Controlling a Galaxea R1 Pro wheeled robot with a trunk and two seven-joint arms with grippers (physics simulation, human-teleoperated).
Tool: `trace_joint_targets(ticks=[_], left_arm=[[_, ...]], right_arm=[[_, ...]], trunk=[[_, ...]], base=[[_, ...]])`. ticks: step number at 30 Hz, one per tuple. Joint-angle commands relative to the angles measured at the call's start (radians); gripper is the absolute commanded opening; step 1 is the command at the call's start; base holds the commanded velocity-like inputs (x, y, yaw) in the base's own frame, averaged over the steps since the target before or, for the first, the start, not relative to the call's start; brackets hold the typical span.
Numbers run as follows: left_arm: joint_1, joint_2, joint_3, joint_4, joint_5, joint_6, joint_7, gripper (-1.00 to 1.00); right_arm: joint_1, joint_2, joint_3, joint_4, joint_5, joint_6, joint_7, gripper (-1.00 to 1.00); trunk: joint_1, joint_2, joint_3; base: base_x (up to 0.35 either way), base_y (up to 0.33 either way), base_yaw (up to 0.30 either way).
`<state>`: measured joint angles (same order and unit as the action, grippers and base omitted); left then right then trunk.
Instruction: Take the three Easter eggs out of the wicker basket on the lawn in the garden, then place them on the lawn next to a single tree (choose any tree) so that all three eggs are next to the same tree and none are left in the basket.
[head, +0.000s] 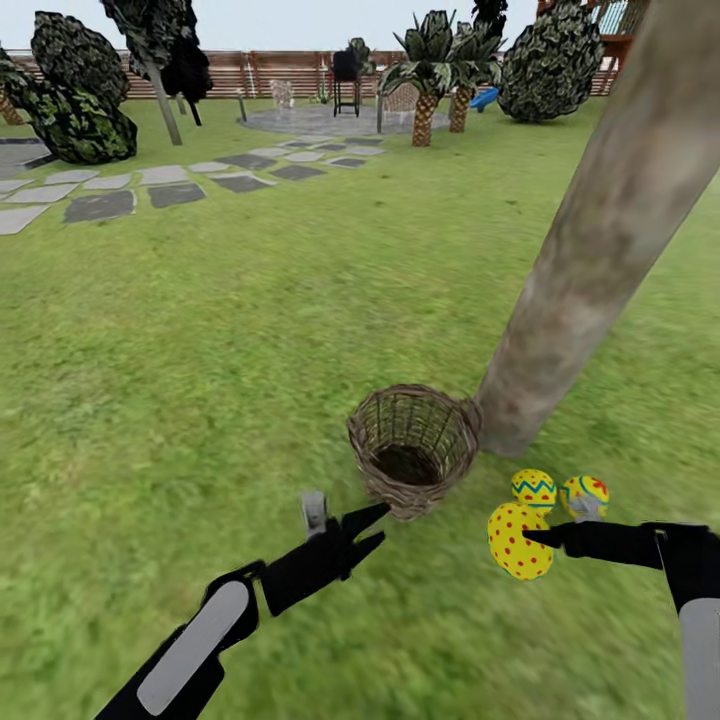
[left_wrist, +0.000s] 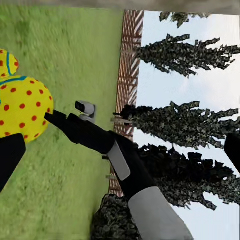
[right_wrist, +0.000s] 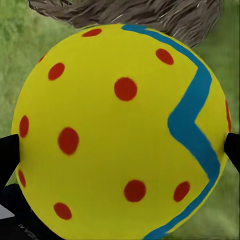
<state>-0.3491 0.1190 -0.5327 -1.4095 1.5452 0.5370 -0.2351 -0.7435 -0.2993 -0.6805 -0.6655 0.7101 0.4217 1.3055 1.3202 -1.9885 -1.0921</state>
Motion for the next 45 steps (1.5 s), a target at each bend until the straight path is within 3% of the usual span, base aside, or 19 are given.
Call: trace_joint_targets(ticks=[1, 2, 3, 4, 5, 13, 19, 35, 39, 45], left_arm=[[-0.001, 0.003, -0.007, -0.001, -0.053, 0.003, -0.001, 1.0], [-0.001, 0.006, -0.009, 0.001, -0.109, 0.006, 0.001, 1.0], [-0.001, 0.029, -0.012, 0.004, -0.143, 0.01, 0.005, 1.0], [0.0, 0.044, -0.014, 0.005, -0.148, 0.01, 0.005, 1.0], [0.002, 0.116, -0.049, 0.065, -0.151, 0.007, -0.001, 1.0], [0.002, 0.116, -0.067, 0.084, -0.151, 0.005, -0.002, 1.0], [0.002, 0.116, -0.072, 0.086, -0.151, 0.003, -0.001, 1.0], [0.002, 0.112, -0.073, 0.087, -0.152, 0.001, -0.001, 1.0], [0.002, 0.107, -0.096, 0.087, -0.152, -0.001, -0.001, 1.0], [0.002, 0.105, -0.099, 0.087, -0.152, -0.002, -0.001, 1.0]], right_arm=[[0.0, 0.004, -0.005, 0.001, 0.006, 0.01, -0.028, -1.0], [0.009, 0.006, -0.005, 0.01, 0.005, -0.014, -0.091, -1.0], [0.017, 0.009, -0.005, 0.045, 0.0, -0.08, -0.276, -1.0], [0.017, 0.008, -0.005, 0.059, 0.0, -0.087, -0.328, -1.0], [0.018, 0.009, -0.005, 0.077, 0.0, -0.113, -0.422, -1.0], [0.018, 0.008, -0.007, 0.078, -0.001, -0.119, -0.435, -1.0], [0.018, 0.009, -0.007, 0.078, -0.001, -0.121, -0.498, -1.0], [0.018, 0.008, -0.007, 0.129, -0.003, -0.116, -0.497, -1.0], [0.018, 0.009, -0.007, 0.13, -0.003, -0.119, -0.498, -1.0], [0.018, 0.009, -0.007, 0.13, -0.003, -0.119, -0.495, -1.0]], trunk=[[0.0, 0.0, 0.0], [0.0, 0.0, 0.001], [0.0, 0.0, 0.002], [0.0, 0.0, 0.003], [0.0, 0.0, 0.004], [0.0, 0.0, 0.011], [0.0, 0.0, 0.014], [0.0, 0.0, 0.014], [0.0, 0.0, 0.015], [0.0, 0.0, 0.018]], base=[[0.0, 0.0, -0.245], [0.0, 0.0, -0.245], [0.0, 0.0, -0.245], [0.0, 0.0, -0.245], [0.0, 0.0, -0.242], [0.0, 0.0, -0.253], [0.0, 0.0, -0.266], [0.089, 0.0, -0.29], [0.042, 0.0, -0.291], [0.001, 0.0, -0.291]])
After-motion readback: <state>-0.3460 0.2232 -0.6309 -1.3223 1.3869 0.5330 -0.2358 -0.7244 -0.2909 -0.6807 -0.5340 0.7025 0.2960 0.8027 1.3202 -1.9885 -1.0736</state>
